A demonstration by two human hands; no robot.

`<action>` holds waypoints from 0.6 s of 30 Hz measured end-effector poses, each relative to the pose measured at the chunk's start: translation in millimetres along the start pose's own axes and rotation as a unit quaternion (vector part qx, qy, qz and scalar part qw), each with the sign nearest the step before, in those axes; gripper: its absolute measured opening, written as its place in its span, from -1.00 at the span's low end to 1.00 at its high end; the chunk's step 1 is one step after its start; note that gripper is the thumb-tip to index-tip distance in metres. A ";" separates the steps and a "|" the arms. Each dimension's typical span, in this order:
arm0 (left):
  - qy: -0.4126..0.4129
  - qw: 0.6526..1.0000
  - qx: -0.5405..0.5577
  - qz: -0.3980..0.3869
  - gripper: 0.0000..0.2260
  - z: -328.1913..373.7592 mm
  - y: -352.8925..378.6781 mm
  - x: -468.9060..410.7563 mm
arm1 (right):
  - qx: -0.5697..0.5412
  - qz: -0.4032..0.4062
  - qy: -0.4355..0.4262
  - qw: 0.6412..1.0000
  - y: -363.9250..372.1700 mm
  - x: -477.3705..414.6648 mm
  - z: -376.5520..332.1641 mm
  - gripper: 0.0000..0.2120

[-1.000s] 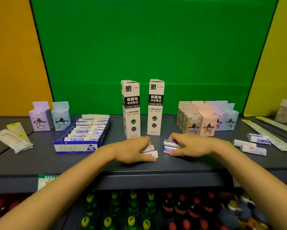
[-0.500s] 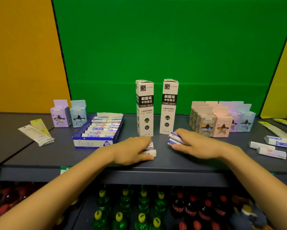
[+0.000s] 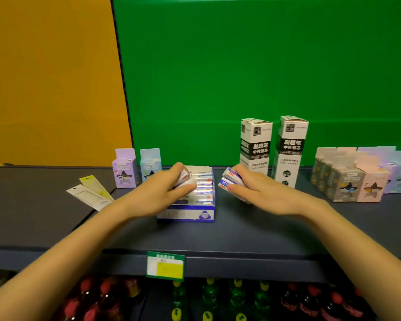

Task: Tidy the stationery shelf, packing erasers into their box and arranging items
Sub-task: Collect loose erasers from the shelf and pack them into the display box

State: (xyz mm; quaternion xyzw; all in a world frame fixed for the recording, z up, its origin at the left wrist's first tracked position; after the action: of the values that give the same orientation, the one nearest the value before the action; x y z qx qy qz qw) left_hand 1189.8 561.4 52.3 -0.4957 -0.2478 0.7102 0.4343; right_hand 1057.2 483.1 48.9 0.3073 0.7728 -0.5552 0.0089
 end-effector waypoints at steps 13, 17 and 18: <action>-0.041 0.996 0.051 -0.062 -0.69 -84.1 -20.7 -35.6 | 0.106 0.042 0.023 0.993 39.2 -96.1 0.1 -0.70; -0.005 0.997 0.044 -0.066 -0.71 -83.5 -16.1 -43.4 | 0.137 0.047 0.020 0.989 44.2 -103.1 1.6 -0.68; 0.002 0.997 0.046 -0.064 -0.73 -83.7 -15.0 -45.1 | 0.143 0.047 0.019 0.988 45.7 -104.5 2.4 -0.67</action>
State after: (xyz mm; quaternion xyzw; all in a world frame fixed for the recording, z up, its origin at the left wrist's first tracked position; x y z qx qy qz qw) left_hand 1278.2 523.4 53.8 -0.4599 -0.2451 0.6903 0.5019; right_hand 1163.3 441.2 46.1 0.3517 0.6700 -0.6534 -0.0237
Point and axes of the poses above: each hand's wrist, its own x-axis away from the middle knuckle, its own y-axis out of the palm, z = x × y, the point moved 8 cm from there along -x, towards the middle knuckle, and after that the axes turned 9 degrees about z, right-handed, at the moved point
